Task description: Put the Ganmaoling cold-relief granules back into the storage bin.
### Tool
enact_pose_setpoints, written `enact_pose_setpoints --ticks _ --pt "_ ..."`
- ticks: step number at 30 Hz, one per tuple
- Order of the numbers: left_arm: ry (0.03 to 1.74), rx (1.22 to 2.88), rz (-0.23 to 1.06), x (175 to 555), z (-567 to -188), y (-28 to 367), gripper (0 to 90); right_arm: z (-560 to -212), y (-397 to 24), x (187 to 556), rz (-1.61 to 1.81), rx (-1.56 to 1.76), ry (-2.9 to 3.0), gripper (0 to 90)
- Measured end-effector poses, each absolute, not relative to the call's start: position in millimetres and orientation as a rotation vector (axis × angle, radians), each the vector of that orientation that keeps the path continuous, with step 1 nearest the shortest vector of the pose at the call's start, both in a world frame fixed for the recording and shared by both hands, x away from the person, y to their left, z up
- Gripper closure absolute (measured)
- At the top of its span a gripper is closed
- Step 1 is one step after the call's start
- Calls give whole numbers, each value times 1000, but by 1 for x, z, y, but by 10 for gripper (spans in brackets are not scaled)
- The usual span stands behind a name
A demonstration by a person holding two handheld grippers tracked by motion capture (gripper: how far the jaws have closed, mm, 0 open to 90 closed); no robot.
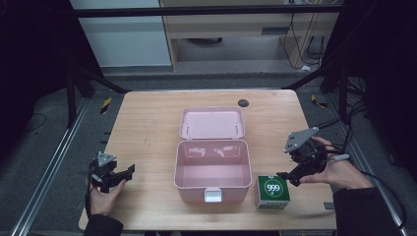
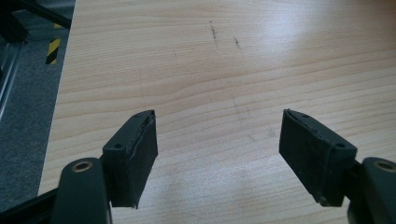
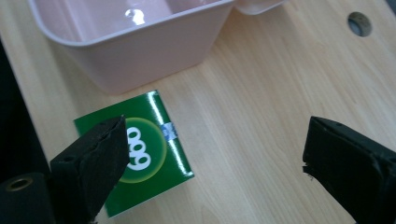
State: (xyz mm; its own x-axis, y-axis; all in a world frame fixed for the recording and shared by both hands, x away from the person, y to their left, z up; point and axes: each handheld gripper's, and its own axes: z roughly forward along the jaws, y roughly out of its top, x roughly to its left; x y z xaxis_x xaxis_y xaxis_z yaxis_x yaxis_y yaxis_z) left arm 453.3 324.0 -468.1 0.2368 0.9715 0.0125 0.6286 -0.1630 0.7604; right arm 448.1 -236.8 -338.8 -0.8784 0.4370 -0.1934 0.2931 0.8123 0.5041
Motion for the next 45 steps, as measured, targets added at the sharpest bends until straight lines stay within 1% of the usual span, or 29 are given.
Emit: enact_pose_setpoints --ticks 10,28,45 --pt "1463 1883 691 453 -468 323 272 -345 -226 444 588 456 2797 60" --pt "1461 1884 691 453 -468 323 272 -362 -216 439 484 366 2897 46" --pt "1459 1891 692 454 -468 323 272 -384 -207 437 404 288 2966 40"
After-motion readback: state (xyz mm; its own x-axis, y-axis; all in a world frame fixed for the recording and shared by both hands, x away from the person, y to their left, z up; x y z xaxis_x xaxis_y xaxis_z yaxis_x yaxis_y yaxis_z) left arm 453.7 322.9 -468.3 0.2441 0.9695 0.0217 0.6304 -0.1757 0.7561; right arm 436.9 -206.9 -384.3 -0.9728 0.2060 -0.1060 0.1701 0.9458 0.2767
